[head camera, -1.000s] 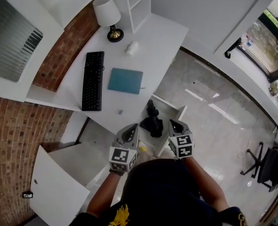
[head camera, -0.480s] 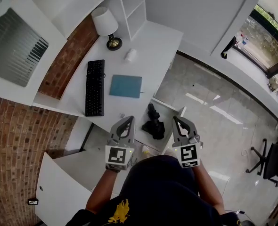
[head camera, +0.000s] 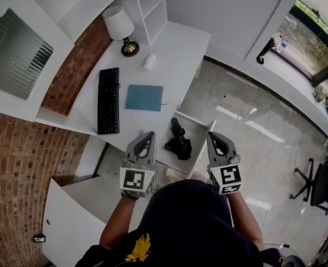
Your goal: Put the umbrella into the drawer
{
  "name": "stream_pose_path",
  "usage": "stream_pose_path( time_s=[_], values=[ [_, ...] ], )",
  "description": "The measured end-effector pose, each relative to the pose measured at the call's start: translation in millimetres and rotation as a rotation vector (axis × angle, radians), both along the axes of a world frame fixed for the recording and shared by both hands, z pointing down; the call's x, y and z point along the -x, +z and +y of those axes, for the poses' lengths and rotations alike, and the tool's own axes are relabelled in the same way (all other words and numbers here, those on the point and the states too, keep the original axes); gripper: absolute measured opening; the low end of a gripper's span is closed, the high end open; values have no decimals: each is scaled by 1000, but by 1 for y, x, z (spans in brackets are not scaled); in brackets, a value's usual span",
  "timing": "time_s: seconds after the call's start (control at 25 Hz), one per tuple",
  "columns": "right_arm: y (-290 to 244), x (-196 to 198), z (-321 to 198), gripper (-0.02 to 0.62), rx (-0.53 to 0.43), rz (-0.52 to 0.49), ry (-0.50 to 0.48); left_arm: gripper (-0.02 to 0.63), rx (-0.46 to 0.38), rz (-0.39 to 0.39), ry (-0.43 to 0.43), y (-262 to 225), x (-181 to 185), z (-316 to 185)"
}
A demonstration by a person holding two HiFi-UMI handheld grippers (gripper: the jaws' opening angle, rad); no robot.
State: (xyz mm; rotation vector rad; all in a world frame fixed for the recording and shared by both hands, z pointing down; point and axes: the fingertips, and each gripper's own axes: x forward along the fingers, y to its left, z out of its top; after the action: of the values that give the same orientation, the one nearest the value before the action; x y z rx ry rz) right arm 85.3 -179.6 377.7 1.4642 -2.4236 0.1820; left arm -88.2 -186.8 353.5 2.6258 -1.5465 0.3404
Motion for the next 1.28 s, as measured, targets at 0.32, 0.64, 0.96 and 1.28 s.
stream_pose_path(
  time_s=[0.32,0.64,0.96,1.28],
  values=[
    [-7,-7,4,2,-8,-17,4,17,10,-17,-2,2,0,9],
    [-8,-6,11,2,-18,-10,-2,17,51,-17,7,15,-5,25],
    [-10,-6,14,2,-16,-16,8,17,18,-8,31,5,-12,26],
    [-7,-7,16,2,-12,-19,19,17,22,-6,25,8,-7,27]
  ],
)
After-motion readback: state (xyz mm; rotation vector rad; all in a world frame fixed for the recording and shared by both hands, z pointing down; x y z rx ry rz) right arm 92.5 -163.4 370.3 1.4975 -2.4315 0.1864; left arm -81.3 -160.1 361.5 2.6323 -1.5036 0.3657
